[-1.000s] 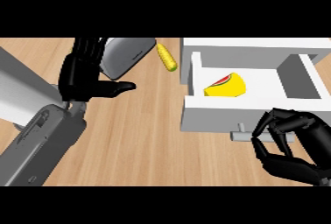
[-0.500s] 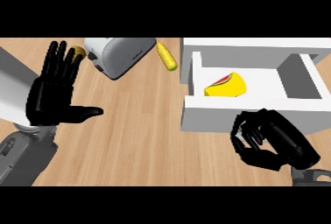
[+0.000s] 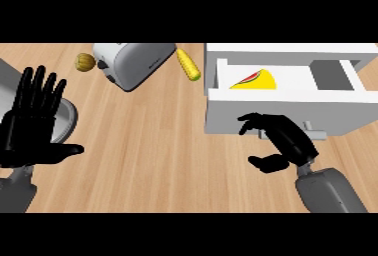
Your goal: Pick up the cup, place it into the drawer and close the drawer
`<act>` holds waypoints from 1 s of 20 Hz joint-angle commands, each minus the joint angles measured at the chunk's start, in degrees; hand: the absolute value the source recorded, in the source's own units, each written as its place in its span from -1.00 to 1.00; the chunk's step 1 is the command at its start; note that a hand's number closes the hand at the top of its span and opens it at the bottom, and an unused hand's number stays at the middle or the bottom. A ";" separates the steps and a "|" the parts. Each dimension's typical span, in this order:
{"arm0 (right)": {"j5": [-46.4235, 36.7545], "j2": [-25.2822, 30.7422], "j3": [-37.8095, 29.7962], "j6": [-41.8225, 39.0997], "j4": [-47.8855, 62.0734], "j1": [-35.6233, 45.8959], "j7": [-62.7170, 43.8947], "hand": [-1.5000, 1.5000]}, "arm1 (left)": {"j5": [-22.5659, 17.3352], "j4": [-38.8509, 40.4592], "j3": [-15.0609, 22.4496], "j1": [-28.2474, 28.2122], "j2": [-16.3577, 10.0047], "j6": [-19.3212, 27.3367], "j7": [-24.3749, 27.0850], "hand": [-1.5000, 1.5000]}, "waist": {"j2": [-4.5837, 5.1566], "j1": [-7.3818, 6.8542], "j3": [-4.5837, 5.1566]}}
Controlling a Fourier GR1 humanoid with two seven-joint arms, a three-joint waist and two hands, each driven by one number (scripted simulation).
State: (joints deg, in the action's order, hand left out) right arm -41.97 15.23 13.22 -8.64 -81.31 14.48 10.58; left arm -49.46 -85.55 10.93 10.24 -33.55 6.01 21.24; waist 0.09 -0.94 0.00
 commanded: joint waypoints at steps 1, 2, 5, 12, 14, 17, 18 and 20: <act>-4.53 -0.50 1.52 0.97 8.07 2.41 1.61 -1.00 | 0.92 -0.40 -2.11 -4.15 0.78 -3.26 1.42 -1.00 | -0.03 0.26 -0.01; -5.13 -2.52 0.84 0.26 9.19 6.24 -2.11 -1.00 | 1.04 3.41 -3.37 -3.30 1.35 -5.81 2.28 -1.00 | 0.01 0.41 0.01; -5.31 -2.83 -2.49 5.89 25.10 10.65 7.08 -1.00 | 0.46 2.97 -5.57 -2.39 0.58 -7.07 0.65 -1.00 | 0.19 0.01 -0.03; -4.68 -5.34 -8.21 8.32 44.26 23.92 12.96 -1.00 | 2.74 1.55 -7.25 -6.05 2.65 -9.47 -0.10 -1.00 | 0.20 -0.25 -0.04; -1.16 0.19 -12.18 3.49 47.48 27.30 17.15 -1.00 | 3.10 1.84 -6.19 -6.75 3.56 -10.13 1.11 -1.00 | 0.38 -0.67 -0.06; -3.14 -2.03 -12.82 7.52 57.36 32.24 18.61 -1.00 | 3.64 0.90 -6.69 -2.75 3.84 -7.73 -1.92 -1.00 | 0.62 -1.06 -0.11; -2.81 -1.92 -13.61 8.60 58.81 32.60 19.26 -1.00 | 2.24 3.69 -8.31 -3.91 1.96 -12.58 -0.40 -1.00 | 1.08 -2.02 -0.12; -2.85 1.05 -14.14 5.08 60.28 36.27 19.14 -1.00 | 2.59 2.87 -7.19 -3.57 3.28 -11.76 -0.80 -1.00 | 1.20 -2.33 -0.11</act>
State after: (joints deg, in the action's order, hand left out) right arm -44.86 13.66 1.67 -1.50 -29.76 44.04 31.64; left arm -46.75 -83.37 3.79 5.64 -30.62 -4.74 21.04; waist -0.52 -2.17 0.46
